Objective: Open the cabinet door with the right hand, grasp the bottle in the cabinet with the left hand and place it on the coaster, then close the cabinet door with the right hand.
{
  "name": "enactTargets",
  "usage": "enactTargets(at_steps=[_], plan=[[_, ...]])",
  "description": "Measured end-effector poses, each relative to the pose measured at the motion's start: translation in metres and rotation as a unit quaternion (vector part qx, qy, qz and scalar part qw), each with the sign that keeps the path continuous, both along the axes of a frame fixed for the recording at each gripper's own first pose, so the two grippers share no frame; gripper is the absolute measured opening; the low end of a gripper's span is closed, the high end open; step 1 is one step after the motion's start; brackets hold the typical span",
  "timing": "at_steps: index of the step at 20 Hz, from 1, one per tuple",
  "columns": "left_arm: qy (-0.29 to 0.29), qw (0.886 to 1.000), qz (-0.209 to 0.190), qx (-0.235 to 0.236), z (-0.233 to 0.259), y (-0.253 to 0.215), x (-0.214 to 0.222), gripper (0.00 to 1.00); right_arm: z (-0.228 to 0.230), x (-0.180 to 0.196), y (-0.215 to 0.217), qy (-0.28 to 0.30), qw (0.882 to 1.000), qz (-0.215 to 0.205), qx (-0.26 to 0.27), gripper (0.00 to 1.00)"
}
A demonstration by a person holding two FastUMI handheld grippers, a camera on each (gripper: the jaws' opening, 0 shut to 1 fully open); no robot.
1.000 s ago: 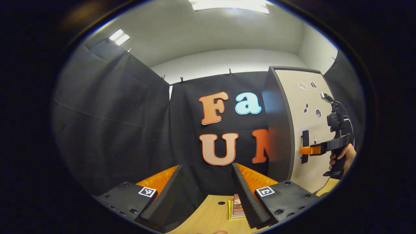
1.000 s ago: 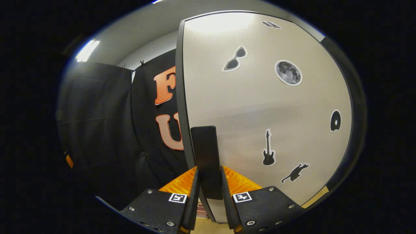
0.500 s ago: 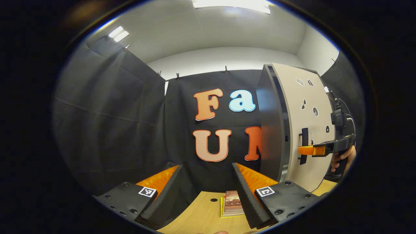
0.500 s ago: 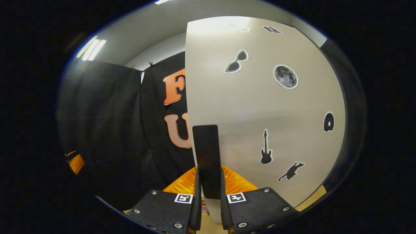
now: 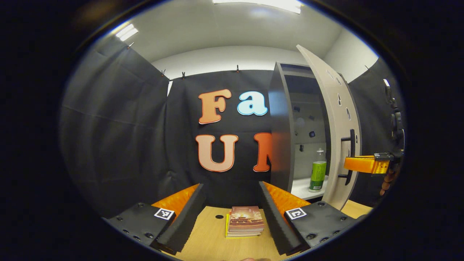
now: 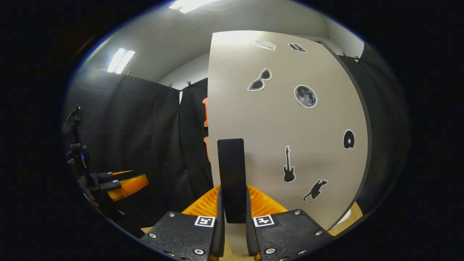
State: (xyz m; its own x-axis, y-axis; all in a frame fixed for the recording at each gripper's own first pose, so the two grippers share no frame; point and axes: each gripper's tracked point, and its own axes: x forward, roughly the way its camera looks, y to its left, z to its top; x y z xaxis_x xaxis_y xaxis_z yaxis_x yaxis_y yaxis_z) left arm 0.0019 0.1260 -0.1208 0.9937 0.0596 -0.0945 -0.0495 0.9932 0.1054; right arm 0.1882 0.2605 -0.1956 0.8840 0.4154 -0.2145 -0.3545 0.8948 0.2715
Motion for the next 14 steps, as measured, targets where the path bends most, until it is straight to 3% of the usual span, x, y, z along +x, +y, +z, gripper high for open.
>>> enactTargets(at_steps=[2, 5, 6, 9, 12, 14], plan=[[0.002, 1.0, -0.011, 0.001, -0.005, -0.017, 0.002, 0.92, 0.001, -0.003, -0.003, -0.008, 1.0, 0.007, 0.008, 0.24], [0.005, 0.999, -0.031, -0.006, -0.01, -0.041, 0.007, 0.92, 0.003, -0.008, -0.009, -0.024, 1.0, 0.013, 0.006, 0.24], [0.004, 0.999, -0.038, -0.008, -0.011, -0.048, 0.009, 0.96, 0.003, -0.009, -0.012, -0.033, 0.999, 0.018, 0.006, 0.24], [0.009, 0.998, -0.066, -0.022, -0.022, -0.079, 0.015, 0.92, 0.008, -0.016, -0.019, -0.043, 0.998, 0.022, 0.027, 0.24], [0.013, 0.995, -0.096, -0.02, -0.031, -0.113, 0.022, 1.0, 0.009, -0.02, -0.026, -0.055, 0.998, 0.015, 0.017, 0.24], [0.014, 0.994, -0.11, -0.018, -0.038, -0.137, 0.026, 0.96, 0.01, -0.023, -0.032, -0.065, 0.998, 0.012, 0.018, 0.24]])
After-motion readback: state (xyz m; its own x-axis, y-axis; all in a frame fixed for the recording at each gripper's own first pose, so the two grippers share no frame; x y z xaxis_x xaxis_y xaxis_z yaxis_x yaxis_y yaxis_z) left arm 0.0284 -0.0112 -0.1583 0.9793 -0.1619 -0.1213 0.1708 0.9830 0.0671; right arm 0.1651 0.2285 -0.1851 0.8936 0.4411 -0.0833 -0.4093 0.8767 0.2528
